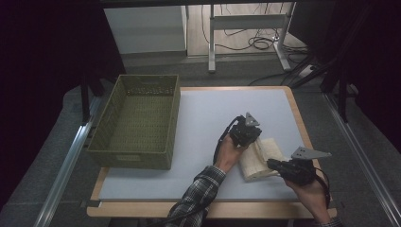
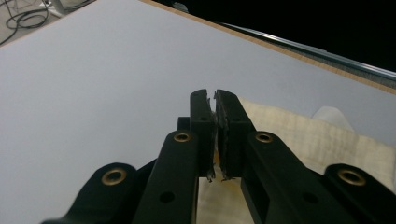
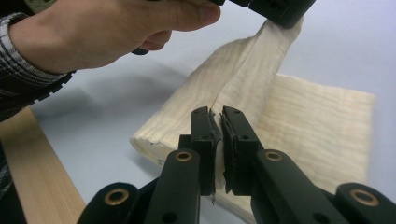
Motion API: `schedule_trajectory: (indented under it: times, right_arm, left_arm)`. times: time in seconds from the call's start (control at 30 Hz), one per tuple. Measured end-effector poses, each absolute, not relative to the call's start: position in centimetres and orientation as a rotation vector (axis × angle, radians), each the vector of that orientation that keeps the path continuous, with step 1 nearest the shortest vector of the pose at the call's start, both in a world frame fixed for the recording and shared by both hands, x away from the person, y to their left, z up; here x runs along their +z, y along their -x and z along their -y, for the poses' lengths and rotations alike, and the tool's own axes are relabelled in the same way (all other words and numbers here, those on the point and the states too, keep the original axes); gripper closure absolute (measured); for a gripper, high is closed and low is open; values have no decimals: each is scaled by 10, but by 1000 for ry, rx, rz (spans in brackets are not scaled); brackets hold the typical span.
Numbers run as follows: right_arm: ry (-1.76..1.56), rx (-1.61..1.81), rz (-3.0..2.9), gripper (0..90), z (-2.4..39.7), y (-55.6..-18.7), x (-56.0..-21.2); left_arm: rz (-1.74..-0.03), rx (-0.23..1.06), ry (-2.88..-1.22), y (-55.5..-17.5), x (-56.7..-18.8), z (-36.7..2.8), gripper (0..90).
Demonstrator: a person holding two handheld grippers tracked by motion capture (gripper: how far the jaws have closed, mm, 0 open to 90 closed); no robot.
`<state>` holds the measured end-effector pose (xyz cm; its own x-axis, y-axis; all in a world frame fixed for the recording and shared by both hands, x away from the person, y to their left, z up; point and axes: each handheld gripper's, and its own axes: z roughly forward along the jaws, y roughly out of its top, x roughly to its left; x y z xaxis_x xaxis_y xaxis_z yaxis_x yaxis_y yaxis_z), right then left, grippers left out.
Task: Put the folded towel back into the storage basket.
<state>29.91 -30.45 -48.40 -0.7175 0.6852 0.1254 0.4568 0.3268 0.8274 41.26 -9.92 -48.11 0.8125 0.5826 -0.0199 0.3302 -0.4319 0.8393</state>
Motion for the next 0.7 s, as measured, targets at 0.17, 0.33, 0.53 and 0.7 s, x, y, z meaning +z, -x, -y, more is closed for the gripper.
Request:
schedule_trajectory:
  times: [0.17, 0.33, 0.53, 0.7]
  right_arm:
    - [-1060, 1317, -2330, 836, 315, -300, -485]
    - [-1097, 1302, -2315, 836, 324, -303, -488]
    - [-1139, 1275, -2308, 833, 331, -306, -496]
    - [-1162, 1250, -2292, 801, 337, -308, -502]
  left_arm:
    - [-646, 345, -2085, -418, -482, 114, 860]
    - [-645, 346, -2113, -423, -487, 128, 859]
    - [-644, 337, -2133, -429, -494, 142, 857]
    - [-664, 315, -2108, -431, -497, 147, 704]
